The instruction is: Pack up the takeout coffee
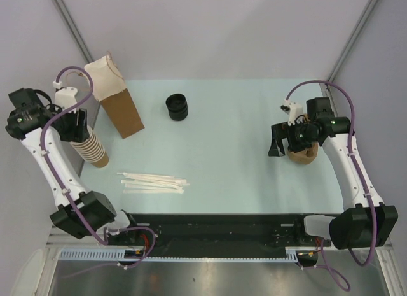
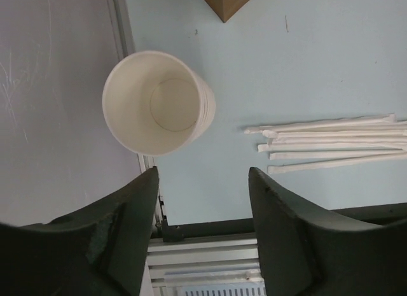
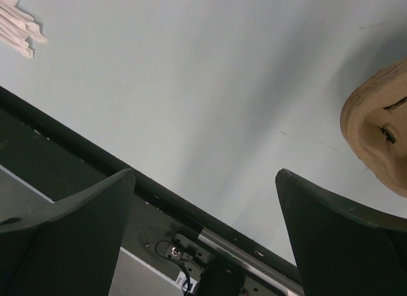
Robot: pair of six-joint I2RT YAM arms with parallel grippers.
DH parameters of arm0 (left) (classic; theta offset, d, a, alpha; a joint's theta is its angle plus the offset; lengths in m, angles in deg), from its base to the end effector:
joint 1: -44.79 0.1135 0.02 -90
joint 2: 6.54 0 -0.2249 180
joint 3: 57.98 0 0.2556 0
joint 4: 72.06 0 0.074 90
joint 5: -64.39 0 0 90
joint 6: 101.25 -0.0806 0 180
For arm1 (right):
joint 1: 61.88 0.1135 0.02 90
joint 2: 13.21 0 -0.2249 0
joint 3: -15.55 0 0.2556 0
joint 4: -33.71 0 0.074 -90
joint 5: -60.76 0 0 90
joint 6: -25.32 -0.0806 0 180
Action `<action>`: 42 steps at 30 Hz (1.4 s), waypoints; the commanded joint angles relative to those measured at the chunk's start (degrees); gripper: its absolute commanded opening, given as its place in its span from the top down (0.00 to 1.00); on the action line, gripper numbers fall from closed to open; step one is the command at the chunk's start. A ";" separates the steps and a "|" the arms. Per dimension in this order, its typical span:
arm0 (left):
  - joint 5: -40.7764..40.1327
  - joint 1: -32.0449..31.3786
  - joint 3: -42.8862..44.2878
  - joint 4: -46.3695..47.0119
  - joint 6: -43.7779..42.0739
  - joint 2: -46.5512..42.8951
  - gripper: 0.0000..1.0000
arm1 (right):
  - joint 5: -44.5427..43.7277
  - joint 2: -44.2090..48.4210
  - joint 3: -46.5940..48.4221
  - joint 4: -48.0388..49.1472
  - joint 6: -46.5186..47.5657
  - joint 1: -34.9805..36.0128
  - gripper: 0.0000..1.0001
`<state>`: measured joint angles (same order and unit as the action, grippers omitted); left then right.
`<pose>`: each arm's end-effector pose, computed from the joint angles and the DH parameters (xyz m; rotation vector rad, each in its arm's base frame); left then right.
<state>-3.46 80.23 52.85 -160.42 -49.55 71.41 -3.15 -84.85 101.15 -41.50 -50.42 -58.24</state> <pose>0.2392 0.1329 0.3497 0.2089 2.4313 0.0727 0.2648 0.0524 0.2603 -0.5473 2.5001 0.5288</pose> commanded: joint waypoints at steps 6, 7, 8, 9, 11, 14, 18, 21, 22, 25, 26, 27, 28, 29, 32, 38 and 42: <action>3.51 0.59 1.71 0.34 -3.27 4.22 0.49 | -0.07 -0.78 0.22 -0.60 0.86 0.32 0.00; 3.43 0.59 1.63 0.60 -3.18 4.57 0.50 | -0.16 -0.79 0.22 -0.60 0.86 0.32 0.00; 2.99 0.59 1.54 0.69 -3.09 4.92 0.51 | -0.07 -0.87 0.13 -0.51 0.94 0.32 0.00; 2.90 0.59 1.45 0.95 -3.09 5.80 0.52 | -0.07 -1.05 0.13 -0.51 0.86 0.40 0.00; 2.81 0.59 1.45 1.13 -3.09 6.42 0.54 | 0.02 -1.22 0.22 -0.60 0.77 0.32 0.00; 2.46 0.59 1.54 1.83 -2.92 7.56 0.56 | 0.10 -1.14 0.13 -0.51 0.77 0.40 0.00; 2.63 0.51 1.80 1.75 -3.00 9.84 0.58 | -0.07 -1.40 0.22 -0.51 0.68 0.32 0.00; 2.81 0.59 1.80 1.83 -2.92 10.64 0.60 | 0.54 -1.31 0.22 -0.51 0.59 -0.03 0.00; 2.90 0.59 1.71 1.75 -2.92 10.90 0.61 | 0.72 -1.31 0.13 -0.43 0.50 -0.04 0.00; 2.72 0.59 1.63 1.92 -3.09 11.87 0.64 | 1.16 -1.40 0.13 -0.43 0.59 -0.30 0.00; 2.72 0.59 1.62 2.01 -3.09 12.13 0.64 | 1.16 -1.40 0.13 -0.51 0.50 -0.39 0.00; 2.72 0.59 1.62 1.84 -3.18 12.48 0.65 | 1.25 -1.40 0.22 -0.51 0.50 -0.39 0.00; 2.90 0.59 1.54 1.83 -3.18 12.83 0.65 | 1.33 -1.40 0.22 -0.51 0.50 -0.39 0.00; 2.98 0.59 1.45 1.83 -3.09 13.01 0.65 | 1.34 -1.49 0.13 -0.43 0.50 -0.30 0.00; 2.72 0.59 0.66 2.10 -3.36 13.19 0.66 | 1.25 -1.40 0.13 -0.51 0.50 -0.39 0.00; 2.72 0.59 0.04 2.27 -3.62 13.63 0.71 | 1.16 -1.66 0.13 -0.34 0.50 -0.47 0.00; 3.25 0.68 -0.05 2.01 -3.79 13.63 0.76 | 0.98 -1.66 0.13 -0.25 0.50 -0.47 0.00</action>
<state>-2.41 80.23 52.96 -159.04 -51.80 84.96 -2.85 -86.51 101.15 -41.80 -50.42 -58.37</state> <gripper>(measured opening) 0.260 0.994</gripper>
